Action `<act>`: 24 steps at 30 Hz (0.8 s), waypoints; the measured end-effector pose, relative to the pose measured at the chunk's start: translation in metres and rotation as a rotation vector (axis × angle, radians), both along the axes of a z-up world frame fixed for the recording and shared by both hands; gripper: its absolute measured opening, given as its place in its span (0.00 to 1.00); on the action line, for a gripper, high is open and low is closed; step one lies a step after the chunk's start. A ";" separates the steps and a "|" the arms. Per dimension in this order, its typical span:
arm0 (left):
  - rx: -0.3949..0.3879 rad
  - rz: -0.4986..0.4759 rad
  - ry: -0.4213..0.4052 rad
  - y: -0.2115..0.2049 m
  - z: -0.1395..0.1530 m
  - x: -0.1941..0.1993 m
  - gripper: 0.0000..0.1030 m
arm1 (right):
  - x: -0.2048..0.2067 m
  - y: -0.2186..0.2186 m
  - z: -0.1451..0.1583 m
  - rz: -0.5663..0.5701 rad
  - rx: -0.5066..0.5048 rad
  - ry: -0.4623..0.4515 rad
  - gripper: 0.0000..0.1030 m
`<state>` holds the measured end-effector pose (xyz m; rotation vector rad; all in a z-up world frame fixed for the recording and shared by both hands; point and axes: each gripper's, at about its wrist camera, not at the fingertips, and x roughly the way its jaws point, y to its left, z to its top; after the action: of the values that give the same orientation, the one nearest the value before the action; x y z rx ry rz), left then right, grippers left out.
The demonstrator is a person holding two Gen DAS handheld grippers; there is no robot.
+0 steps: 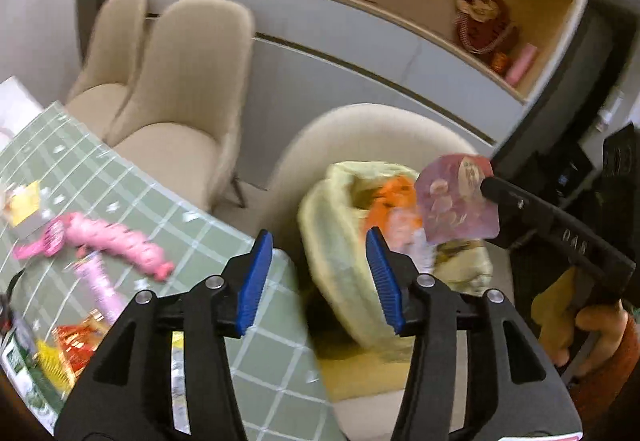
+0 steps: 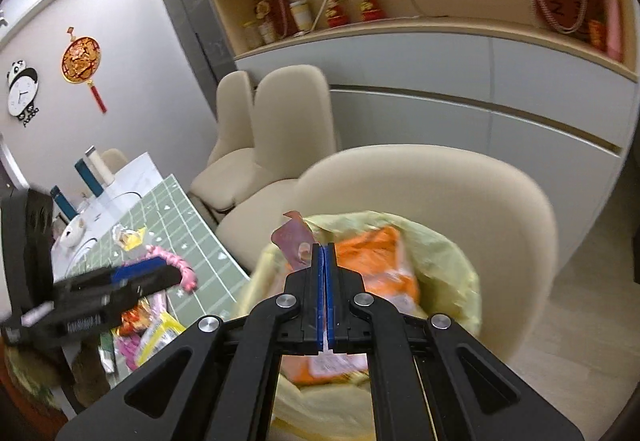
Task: Collect trash
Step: 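Drop the orange bag and pink wrapper into the yellow bag with both tools, then move both tools back over the table toward the remaining wrappers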
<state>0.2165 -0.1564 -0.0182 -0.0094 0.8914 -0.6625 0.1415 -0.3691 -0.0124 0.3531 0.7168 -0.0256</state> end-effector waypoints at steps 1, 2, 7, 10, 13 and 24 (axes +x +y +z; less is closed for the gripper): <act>0.001 0.019 0.012 0.006 -0.003 0.002 0.45 | 0.009 0.002 -0.007 0.014 0.019 0.020 0.03; -0.001 0.037 0.027 0.013 -0.006 0.004 0.45 | 0.019 0.004 -0.018 0.025 0.032 0.058 0.03; 0.002 0.106 0.082 0.052 -0.023 0.004 0.45 | 0.041 0.013 -0.066 0.045 0.024 0.201 0.03; 0.011 0.131 0.100 0.071 -0.030 0.003 0.45 | 0.043 0.011 -0.089 0.028 0.028 0.275 0.03; 0.018 0.167 0.108 0.087 -0.035 0.004 0.45 | 0.040 0.003 -0.100 0.000 0.035 0.321 0.03; 0.030 0.279 0.125 0.137 -0.046 -0.004 0.45 | 0.014 0.004 -0.071 -0.009 -0.018 0.223 0.33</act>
<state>0.2124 -0.0192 -0.0646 -0.1475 0.9981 -0.3908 0.1560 -0.3651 -0.0834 0.3389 0.9349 -0.0810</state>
